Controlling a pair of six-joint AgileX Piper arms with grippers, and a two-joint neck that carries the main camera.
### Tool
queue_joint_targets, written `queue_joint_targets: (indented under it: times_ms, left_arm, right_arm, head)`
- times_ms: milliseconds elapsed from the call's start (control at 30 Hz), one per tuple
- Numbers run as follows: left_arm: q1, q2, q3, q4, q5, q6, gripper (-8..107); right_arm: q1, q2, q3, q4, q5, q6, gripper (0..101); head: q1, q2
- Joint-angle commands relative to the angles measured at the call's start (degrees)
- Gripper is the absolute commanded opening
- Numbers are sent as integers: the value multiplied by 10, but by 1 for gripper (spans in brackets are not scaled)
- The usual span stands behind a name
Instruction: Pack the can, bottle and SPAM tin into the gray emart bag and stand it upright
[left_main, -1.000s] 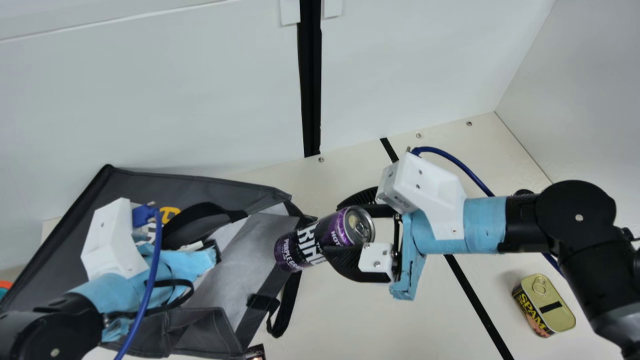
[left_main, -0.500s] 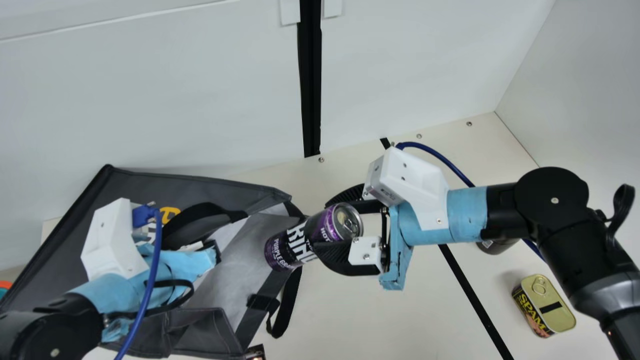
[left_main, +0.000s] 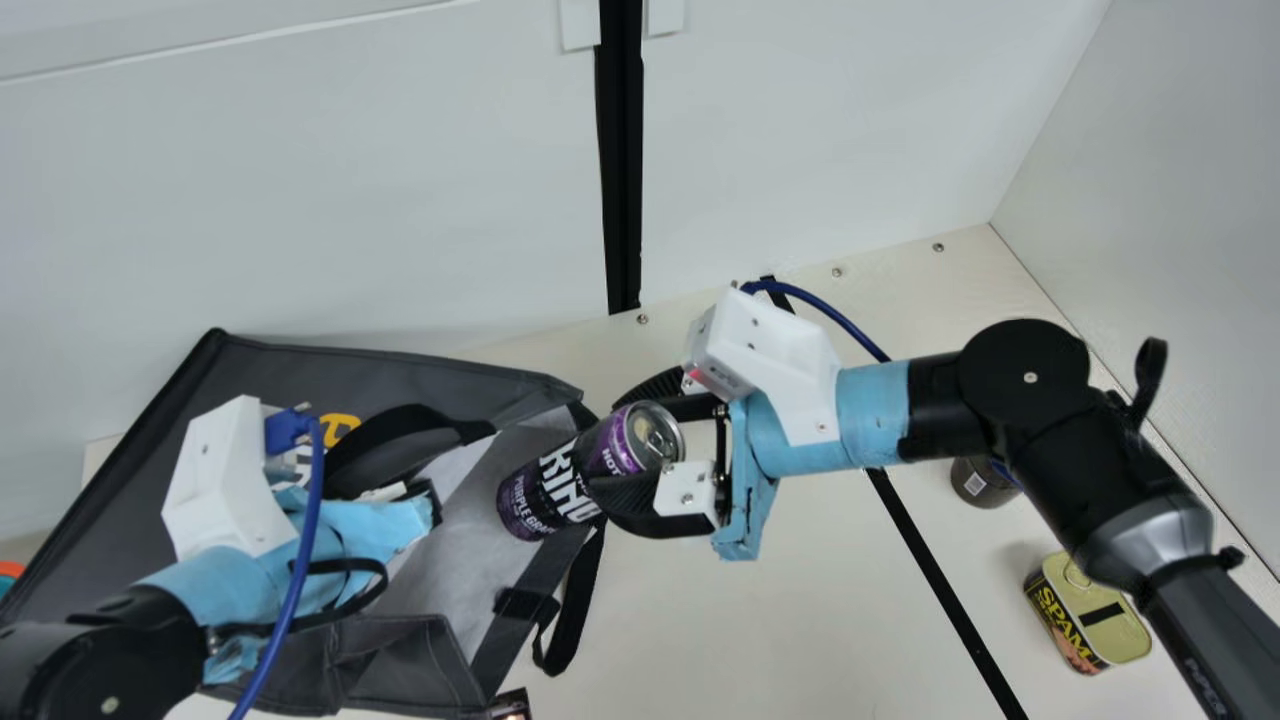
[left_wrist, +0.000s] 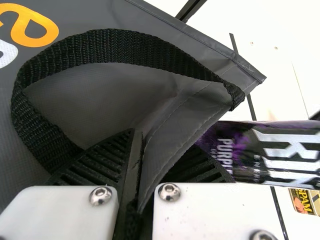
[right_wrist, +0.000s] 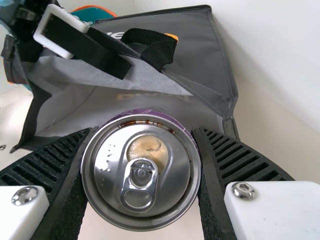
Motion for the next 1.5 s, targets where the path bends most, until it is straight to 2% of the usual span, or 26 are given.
queue_joint_targets:
  times_ms: [0,500,1467]
  left_arm:
    - [0,0,0,0,0,0,-8]
    - [0,0,0,0,0,0,-8]
    - [0,0,0,0,0,0,-8]
  right_arm:
    - [8,7,-1,1,-7,0,0]
    - [67,71,-10,25,-67,-23,0]
    - [171,192,-13,125,-191,-97,0]
  head:
    - [-13,-1]
    - [-13,-1]
    - [-13,-1]
